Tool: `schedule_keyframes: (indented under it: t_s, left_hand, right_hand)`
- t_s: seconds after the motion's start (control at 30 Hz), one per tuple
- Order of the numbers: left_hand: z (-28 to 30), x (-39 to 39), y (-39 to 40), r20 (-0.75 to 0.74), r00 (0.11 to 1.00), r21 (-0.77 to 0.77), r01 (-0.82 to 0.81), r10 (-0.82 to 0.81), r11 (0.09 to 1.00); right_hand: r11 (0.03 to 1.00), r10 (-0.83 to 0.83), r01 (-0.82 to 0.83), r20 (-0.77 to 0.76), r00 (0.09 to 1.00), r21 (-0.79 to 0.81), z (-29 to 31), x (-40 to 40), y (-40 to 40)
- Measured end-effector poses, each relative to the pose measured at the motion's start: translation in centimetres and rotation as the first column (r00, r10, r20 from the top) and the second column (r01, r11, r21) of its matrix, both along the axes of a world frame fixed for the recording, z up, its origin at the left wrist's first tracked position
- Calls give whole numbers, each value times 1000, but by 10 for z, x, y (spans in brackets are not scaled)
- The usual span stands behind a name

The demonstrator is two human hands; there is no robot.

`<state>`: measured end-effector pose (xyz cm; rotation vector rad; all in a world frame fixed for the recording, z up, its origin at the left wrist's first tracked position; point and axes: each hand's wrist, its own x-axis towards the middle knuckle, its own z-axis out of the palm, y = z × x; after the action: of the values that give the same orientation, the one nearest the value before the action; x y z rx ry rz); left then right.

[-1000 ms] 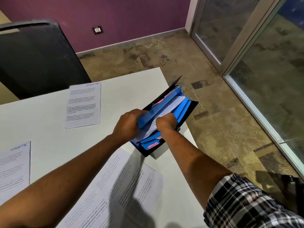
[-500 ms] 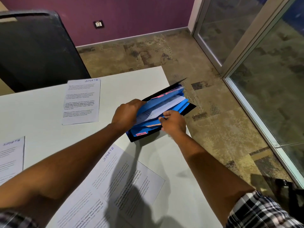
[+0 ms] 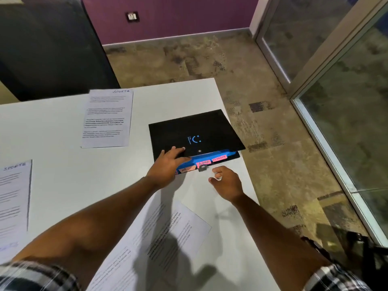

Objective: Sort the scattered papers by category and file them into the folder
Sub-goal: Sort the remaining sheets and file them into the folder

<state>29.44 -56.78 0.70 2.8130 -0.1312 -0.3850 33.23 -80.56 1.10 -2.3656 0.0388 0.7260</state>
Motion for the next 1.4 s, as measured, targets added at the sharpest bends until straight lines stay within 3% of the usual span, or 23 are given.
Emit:
schedule_keyframes:
  t_s: [0.13,0.3,0.4,0.57,0.8,0.97,1.07,1.17,1.27,1.4]
  left_hand:
    - [-8,-21,8,4,999,-96,-48,49,994]
    - [-11,-86,32,48,964,-172,-252,263,952]
    - [-17,-148,51,82,886,-171,-439,456,882]
    - [-32,-272,79,80,801,-69,-589,593,805]
    - [-27,-385,77,-59,569,80,-816,820,572]
    - [-34,-412,75,-255,520,107,-823,816,558]
    - [-28,-418,75,-234,483,59,-859,844,508]
    - [-22,-423,82,-213,483,8,-868,849,496]
    - [-23,-426,89,-233,477,-35,-875,848,482]
    - [-29,-425,98,-219,503,7,-856,836,517]
  right_hand:
    - [997,69,-68,9,998,-24,-7,-18,2]
    - [971,233,-234,-17,972,-47,-15,-56,14]
    - [957,280,-278,8,960,-85,-21,-81,22]
    - [918,374,-352,102,922,-183,-25,-126,31]
    - [845,457,-385,126,881,-372,-26,-167,34]
    - [915,242,-214,41,969,-342,-28,-186,48]
    - [935,143,-141,-17,990,-324,-25,-193,52]
    - [943,123,-109,25,992,-313,-19,-205,54]
    - [991,12,-3,71,997,-132,-17,-217,52]
    - [989,-89,99,-90,992,113,-3,-232,57]
